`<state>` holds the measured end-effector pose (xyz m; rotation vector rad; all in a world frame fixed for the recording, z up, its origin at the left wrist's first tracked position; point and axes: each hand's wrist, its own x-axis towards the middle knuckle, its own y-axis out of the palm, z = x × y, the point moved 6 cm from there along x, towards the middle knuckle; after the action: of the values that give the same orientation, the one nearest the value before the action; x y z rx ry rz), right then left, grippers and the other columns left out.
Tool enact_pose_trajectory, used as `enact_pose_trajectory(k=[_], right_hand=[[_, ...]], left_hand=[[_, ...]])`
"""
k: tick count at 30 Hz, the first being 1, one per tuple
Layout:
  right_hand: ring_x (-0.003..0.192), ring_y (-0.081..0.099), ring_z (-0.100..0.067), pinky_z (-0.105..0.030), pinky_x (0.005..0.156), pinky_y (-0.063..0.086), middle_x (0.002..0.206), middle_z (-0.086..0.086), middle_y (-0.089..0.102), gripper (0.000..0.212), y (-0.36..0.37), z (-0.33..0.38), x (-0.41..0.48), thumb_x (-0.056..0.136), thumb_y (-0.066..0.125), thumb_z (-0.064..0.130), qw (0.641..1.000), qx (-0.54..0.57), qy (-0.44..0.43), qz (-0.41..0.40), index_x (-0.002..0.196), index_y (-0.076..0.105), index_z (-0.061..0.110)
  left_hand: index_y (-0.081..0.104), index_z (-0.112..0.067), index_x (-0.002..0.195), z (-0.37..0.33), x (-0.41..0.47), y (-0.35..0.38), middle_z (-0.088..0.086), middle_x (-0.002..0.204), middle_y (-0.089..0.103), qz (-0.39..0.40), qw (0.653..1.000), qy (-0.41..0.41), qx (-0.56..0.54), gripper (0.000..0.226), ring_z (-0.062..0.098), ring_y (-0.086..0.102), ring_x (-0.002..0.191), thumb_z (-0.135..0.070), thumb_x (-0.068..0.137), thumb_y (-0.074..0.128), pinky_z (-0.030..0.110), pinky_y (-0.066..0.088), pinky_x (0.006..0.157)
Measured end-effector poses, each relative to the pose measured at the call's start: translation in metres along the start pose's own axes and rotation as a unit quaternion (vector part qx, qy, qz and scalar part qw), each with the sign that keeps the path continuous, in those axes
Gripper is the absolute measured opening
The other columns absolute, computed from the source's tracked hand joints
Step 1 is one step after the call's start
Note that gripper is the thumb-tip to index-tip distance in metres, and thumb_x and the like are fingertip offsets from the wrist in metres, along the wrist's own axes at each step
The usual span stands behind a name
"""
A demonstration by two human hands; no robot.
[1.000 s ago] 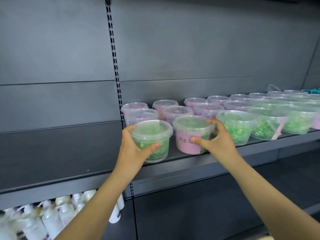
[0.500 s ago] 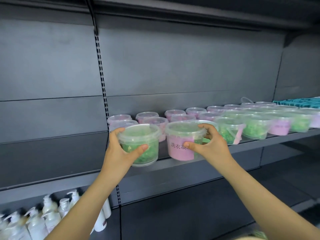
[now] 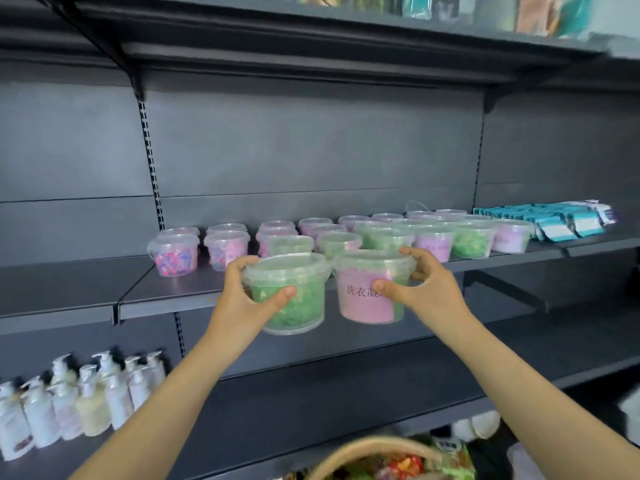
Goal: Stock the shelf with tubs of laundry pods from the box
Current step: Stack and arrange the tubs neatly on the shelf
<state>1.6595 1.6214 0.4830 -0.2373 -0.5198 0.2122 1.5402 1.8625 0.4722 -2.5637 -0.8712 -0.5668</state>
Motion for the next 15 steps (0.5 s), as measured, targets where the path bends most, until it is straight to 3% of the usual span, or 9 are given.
enact_pose_trajectory(k=[4,8,11,15], right_hand=[[0.109,0.05,-0.01,-0.022,0.086,0.041,0.12,0.008,0.053,0.071,-0.052,-0.011,-0.004,0.062,0.085,0.031,1.0,0.003,0.013,-0.015,0.124,0.049,0.031],[0.092,0.05,0.002,-0.009,0.066,0.037,0.099,0.02,0.05,0.073,-0.083,-0.023,0.005,0.066,0.083,0.026,0.999,0.016,0.016,-0.029,0.129,0.047,0.027],[0.106,0.047,-0.007,-0.018,0.079,0.04,0.112,0.011,0.049,0.082,-0.096,-0.034,0.021,0.065,0.083,0.029,0.999,-0.001,0.02,-0.036,0.136,0.042,0.027],[0.11,0.045,-0.008,-0.025,0.088,0.038,0.116,0.009,0.047,0.089,-0.108,-0.049,0.054,0.064,0.083,0.036,0.999,-0.023,0.01,-0.043,0.14,0.038,0.029]], left_hand=[[0.036,-0.034,0.117,-0.022,-0.003,0.038,-0.024,0.099,0.046,0.007,1.0,0.006,-0.003,0.053,-0.007,0.046,0.084,-0.027,0.078,0.072,0.012,0.037,0.065],[0.038,-0.036,0.115,-0.031,0.006,0.07,-0.026,0.1,0.046,0.025,1.0,0.009,-0.011,0.054,-0.007,0.047,0.09,-0.034,0.075,0.075,0.013,0.039,0.068],[0.038,-0.044,0.108,-0.03,0.017,0.093,-0.023,0.103,0.05,0.032,0.999,0.005,-0.018,0.065,0.002,0.052,0.095,-0.053,0.056,0.076,0.016,0.042,0.07],[0.038,-0.041,0.111,-0.024,0.045,0.123,-0.01,0.112,0.054,0.025,1.0,0.002,-0.003,0.07,0.019,0.055,0.107,-0.054,0.054,0.078,0.027,0.045,0.079]])
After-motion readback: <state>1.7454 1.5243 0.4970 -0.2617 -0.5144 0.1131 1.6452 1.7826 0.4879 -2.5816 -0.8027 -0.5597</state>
